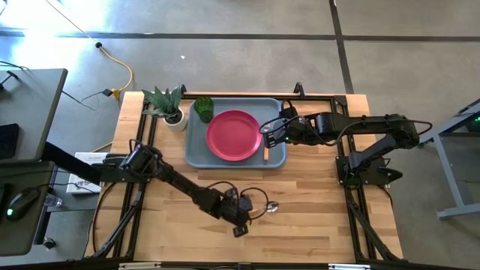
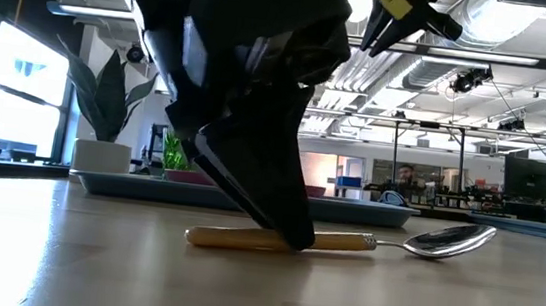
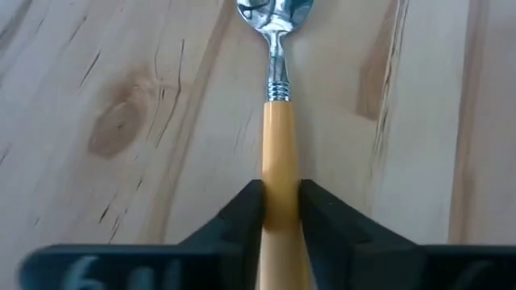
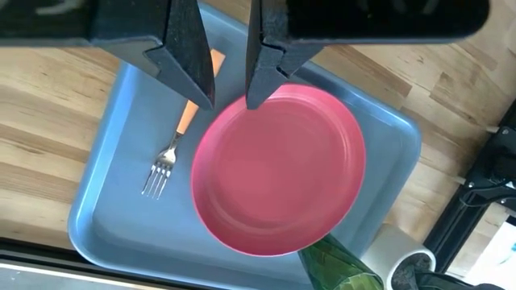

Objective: Pick and place plate/cup/fork/spoon on tray
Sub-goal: Put the orange spoon on the blue tray to the right of the orange fork

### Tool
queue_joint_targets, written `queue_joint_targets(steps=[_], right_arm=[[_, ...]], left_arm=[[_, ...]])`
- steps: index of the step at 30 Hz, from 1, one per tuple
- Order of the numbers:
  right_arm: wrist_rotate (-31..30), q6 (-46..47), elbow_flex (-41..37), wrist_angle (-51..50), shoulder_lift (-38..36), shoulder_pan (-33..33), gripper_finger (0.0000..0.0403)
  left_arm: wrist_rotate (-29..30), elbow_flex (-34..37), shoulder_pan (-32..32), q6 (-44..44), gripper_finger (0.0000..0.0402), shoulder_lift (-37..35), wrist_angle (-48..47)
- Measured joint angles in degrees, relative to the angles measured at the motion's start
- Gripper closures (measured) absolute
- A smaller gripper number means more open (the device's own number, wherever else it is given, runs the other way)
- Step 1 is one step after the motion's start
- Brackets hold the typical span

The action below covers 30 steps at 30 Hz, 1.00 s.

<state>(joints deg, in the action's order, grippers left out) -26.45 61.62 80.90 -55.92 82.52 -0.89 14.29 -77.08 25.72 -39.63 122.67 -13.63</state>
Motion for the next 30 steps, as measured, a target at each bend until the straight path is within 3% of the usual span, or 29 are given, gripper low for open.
queue_joint_targets(steps=[4, 7, 11, 30], right_arm=[[0.01, -0.06, 0.00, 0.02, 0.00, -0.01, 0.0339], [0.01, -0.13, -0.01, -0.04, 0.00, -0.02, 0.0339], [0.37, -0.44, -0.02, -0.11, 0.00, -0.01, 0.0339], [2.66, -6.62, -0.02, -1.63, 0.00, 0.13, 0.0339]], left_arm=[[-0.82, -0.19, -1.11, -2.15, 0.0382, 0.11, 1.84], [-0.44, 0.05, -2.42, -4.23, 0.0397, 0.18, 3.88], [-0.44, 0.13, -4.75, -5.54, 0.0400, 0.41, 8.10], [2.18, 0.37, -12.65, -7.52, 0.0399, -0.28, 7.33]])
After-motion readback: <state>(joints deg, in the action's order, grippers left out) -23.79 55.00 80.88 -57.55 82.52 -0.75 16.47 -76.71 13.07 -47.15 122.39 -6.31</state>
